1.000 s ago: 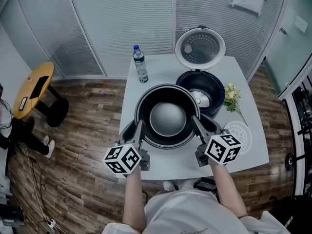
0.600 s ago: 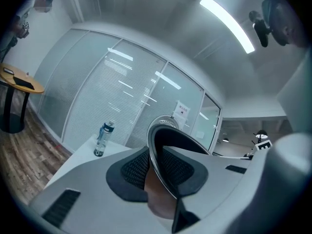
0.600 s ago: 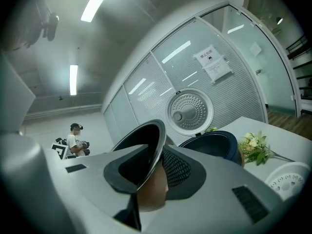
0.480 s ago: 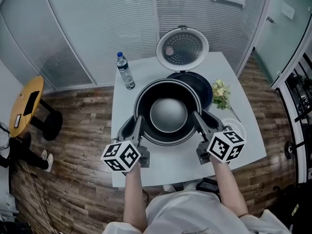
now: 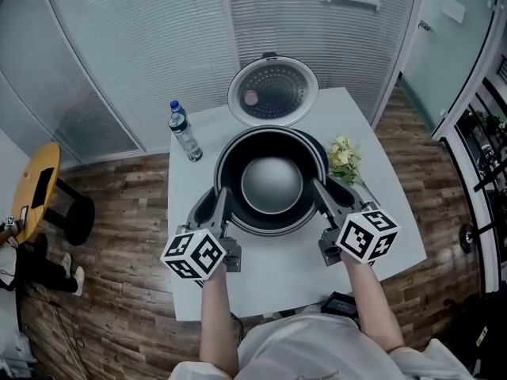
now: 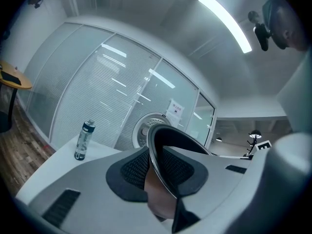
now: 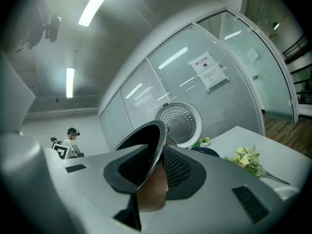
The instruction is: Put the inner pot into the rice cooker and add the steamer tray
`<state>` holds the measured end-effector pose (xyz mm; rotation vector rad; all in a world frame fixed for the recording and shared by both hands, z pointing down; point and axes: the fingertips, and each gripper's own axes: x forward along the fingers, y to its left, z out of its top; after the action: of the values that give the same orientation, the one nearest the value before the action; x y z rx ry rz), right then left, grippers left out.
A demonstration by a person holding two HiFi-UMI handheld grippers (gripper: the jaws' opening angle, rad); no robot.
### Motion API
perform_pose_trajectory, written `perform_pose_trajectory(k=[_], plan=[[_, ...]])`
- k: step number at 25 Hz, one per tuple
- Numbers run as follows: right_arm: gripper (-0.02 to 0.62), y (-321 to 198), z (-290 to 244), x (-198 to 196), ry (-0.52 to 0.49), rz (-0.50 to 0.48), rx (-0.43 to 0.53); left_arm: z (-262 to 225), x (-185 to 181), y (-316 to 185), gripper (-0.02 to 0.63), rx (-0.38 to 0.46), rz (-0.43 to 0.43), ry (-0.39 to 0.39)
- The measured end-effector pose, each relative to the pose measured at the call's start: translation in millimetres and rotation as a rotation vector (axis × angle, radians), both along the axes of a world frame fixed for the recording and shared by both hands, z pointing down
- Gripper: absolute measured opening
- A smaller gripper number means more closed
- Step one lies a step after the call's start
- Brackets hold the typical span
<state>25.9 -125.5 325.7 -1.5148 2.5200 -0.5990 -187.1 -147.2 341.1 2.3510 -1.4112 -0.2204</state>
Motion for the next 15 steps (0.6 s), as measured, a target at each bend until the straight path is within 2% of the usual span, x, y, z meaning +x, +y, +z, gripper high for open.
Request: perform_pose_trajectory(k=[15], plan=[[0.1, -53, -13, 28, -0.017, 0.041, 0.032, -12, 30, -64, 0.086, 0.021, 0.046, 0.018]])
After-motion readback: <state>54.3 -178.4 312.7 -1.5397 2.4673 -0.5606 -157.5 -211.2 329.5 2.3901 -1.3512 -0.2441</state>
